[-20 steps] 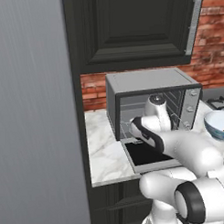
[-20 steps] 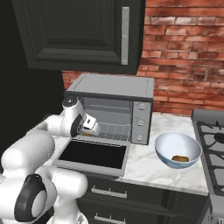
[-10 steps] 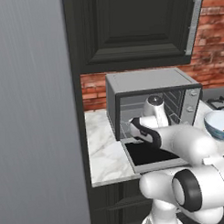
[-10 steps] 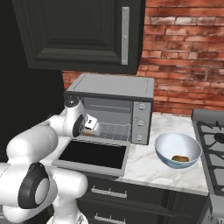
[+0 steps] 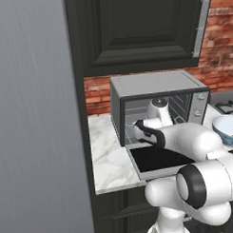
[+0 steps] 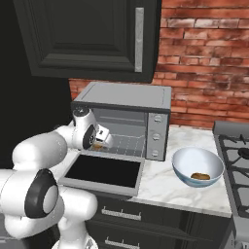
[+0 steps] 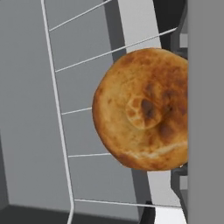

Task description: Pick up the heated bread from the toaster oven and place it in the bowl. Then move the bread bowl to the dining counter.

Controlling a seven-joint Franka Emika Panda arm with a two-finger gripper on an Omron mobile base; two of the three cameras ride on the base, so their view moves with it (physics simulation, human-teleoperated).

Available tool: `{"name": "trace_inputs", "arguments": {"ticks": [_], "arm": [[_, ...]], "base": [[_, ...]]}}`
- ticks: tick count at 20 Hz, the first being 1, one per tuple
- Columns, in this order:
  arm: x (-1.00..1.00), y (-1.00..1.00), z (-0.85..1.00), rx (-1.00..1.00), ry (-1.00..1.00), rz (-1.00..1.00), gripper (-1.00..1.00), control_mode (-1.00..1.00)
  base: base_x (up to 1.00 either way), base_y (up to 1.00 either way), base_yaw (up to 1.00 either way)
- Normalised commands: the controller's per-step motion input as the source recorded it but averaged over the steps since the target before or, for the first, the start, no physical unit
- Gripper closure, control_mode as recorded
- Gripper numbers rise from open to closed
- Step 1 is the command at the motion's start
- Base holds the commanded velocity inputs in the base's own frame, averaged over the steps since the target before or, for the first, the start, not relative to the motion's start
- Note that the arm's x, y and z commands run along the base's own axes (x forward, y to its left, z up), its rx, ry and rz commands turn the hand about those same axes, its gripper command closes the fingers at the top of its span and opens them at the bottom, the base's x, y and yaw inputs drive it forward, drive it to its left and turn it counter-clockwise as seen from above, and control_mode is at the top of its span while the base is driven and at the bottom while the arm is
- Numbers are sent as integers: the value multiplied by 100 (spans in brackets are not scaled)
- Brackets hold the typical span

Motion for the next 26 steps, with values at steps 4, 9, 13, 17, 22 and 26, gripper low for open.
{"name": "trace_inputs", "arguments": {"ticks": [4,9,13,17,22,26], "arm": [[-67,-9,4,0,8,0,100,-100],[-100,-54,36,0,-1,-5,100,-100],[-100,-87,62,0,-6,-16,100,-100],[-90,-87,71,0,-7,-18,100,-100],[-42,-94,65,0,-6,-20,100,-100],[8,-100,36,0,0,-28,100,-100]], "base": [[0,0,0],[0,0,0],[0,0,0],[0,0,0],[0,0,0],[0,0,0]]}}
